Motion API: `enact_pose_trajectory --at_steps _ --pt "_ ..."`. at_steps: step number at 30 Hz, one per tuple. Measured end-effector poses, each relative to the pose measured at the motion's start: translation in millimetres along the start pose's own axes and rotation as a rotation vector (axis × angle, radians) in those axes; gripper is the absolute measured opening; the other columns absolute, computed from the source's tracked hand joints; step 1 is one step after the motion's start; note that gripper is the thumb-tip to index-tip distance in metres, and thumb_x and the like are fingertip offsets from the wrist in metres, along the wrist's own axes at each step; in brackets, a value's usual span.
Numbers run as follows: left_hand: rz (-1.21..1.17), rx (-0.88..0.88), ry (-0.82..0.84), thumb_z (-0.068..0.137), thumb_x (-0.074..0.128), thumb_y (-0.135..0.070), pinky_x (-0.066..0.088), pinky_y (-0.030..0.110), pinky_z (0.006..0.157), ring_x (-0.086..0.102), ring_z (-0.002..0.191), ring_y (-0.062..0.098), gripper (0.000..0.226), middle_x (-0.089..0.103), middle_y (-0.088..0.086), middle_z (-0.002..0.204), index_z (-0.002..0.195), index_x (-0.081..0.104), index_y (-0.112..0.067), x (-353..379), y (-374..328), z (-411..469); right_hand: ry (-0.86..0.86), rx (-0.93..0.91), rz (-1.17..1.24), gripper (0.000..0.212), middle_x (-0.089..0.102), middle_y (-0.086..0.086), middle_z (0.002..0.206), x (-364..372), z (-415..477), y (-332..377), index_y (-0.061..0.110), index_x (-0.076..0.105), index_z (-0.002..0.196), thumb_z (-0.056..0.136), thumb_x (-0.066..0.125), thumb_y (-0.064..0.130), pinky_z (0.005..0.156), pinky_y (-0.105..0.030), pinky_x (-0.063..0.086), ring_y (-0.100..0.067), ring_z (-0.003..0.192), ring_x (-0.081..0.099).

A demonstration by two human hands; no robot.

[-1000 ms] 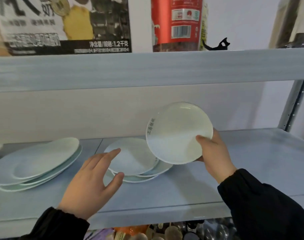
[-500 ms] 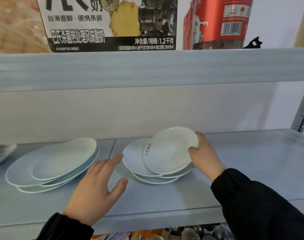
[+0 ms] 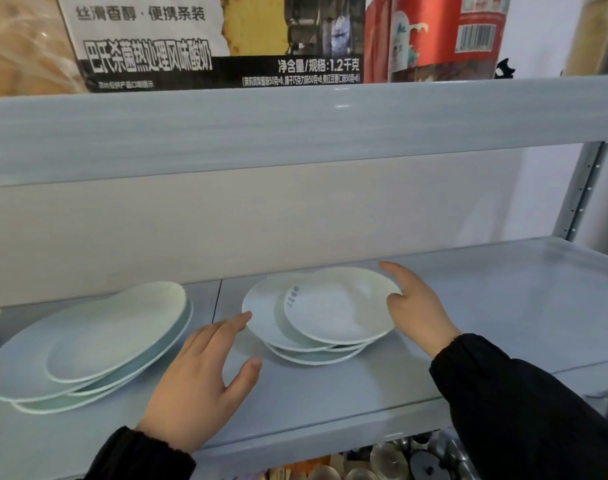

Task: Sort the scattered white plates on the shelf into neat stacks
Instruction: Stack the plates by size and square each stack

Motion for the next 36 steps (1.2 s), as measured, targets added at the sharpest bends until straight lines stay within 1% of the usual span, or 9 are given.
enact_pose_trajectory --at_steps 7,12,15,17,22,26,29,32,36 --pt "-0.026 -0.012 0.019 0.087 0.041 -0.062 0.027 0.013 0.101 0.039 0.127 0.0 0.06 0.049 -0.018 0.132 0.141 0.041 -0.035 3.5 12.0 -0.7 -0.033 0.016 0.066 0.064 0.048 0.011 0.144 -2.8 -14.3 -6.6 0.035 0.045 0.144 0.09 0.038 0.002 0.114 -0.04 0.036 -0.017 0.13 0.047" --pt "-0.049 -0.013 0.009 0.086 0.039 -0.065 0.027 0.016 0.102 0.033 0.13 -0.005 0.063 0.042 -0.022 0.135 0.142 0.037 -0.038 2.8 17.7 -3.1 -0.049 -0.028 0.111 0.061 0.041 0.015 0.151 -3.7 -22.1 1.5 0.037 0.047 0.142 0.093 0.038 0.001 0.114 -0.028 0.03 -0.003 0.135 0.039" --pt "-0.062 -0.015 0.003 0.085 0.039 -0.065 0.025 0.014 0.102 0.032 0.129 -0.006 0.063 0.04 -0.023 0.135 0.142 0.037 -0.038 3.2 20.8 -4.4 -0.044 -0.054 0.115 0.061 0.037 0.018 0.153 -6.4 -26.1 3.3 0.04 0.048 0.14 0.094 0.039 0.001 0.102 -0.011 0.029 0.024 0.116 0.039" --pt "-0.065 -0.006 -0.004 0.086 0.041 -0.063 0.023 0.011 0.101 0.033 0.128 -0.006 0.061 0.039 -0.023 0.134 0.142 0.037 -0.037 2.8 22.1 -4.4 -0.05 -0.056 0.118 0.06 0.036 0.018 0.154 -8.5 -27.7 2.5 0.039 0.048 0.142 0.095 0.04 0.002 0.094 -0.005 0.027 0.031 0.106 0.039" --pt "-0.094 0.0 -0.01 0.087 0.045 -0.058 0.018 0.004 0.101 0.034 0.124 -0.006 0.059 0.041 -0.021 0.131 0.14 0.04 -0.034 2.6 23.0 -6.2 -0.125 -0.073 0.137 0.053 0.035 0.02 0.154 -11.3 -37.6 -3.4 0.041 0.046 0.143 0.098 0.048 0.012 0.111 -0.022 0.029 -0.001 0.136 0.038" --pt "-0.106 0.034 0.005 0.088 0.046 -0.057 0.015 0.001 0.102 0.035 0.125 -0.006 0.058 0.043 -0.02 0.133 0.141 0.039 -0.034 -0.2 19.4 -7.5 -0.152 -0.138 0.103 0.053 0.032 0.022 0.155 -8.3 -48.6 8.2 0.054 0.044 0.135 0.096 0.057 0.02 0.118 -0.034 0.028 -0.001 0.141 0.032" --pt "-0.096 0.058 -0.003 0.089 0.046 -0.055 0.015 0.001 0.102 0.039 0.126 0.0 0.058 0.046 -0.015 0.135 0.142 0.039 -0.031 -9.0 18.7 -9.2 -0.142 -0.261 0.026 0.058 0.028 0.019 0.157 -3.5 -56.1 38.4 0.06 0.038 0.129 0.095 0.062 0.019 0.117 -0.027 0.023 0.002 0.145 0.025" --pt "-0.101 0.052 -0.028 0.089 0.047 -0.054 0.019 0.005 0.103 0.041 0.126 0.001 0.058 0.049 -0.012 0.135 0.141 0.043 -0.027 -22.8 19.8 -16.7 -0.092 -0.354 -0.014 0.056 0.024 0.021 0.157 9.6 -65.8 70.1 0.056 0.036 0.134 0.091 0.062 0.032 0.11 -0.007 0.016 0.004 0.147 0.016" --pt "-0.099 0.021 -0.076 0.09 0.048 -0.054 0.035 0.025 0.105 0.045 0.128 0.008 0.057 0.05 -0.011 0.135 0.14 0.044 -0.025 -45.2 22.4 -31.8 -0.01 -0.482 -0.029 0.064 0.019 0.019 0.161 31.4 -76.7 106.4 0.052 0.033 0.141 0.081 0.053 0.048 0.108 -0.001 0.011 0.004 0.148 0.009"
Point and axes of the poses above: each hand's wrist, its own z-axis towards the middle knuckle, its own x-axis out of the palm, y = z × x, the point moved 8 cm from there along z, towards the middle knuckle
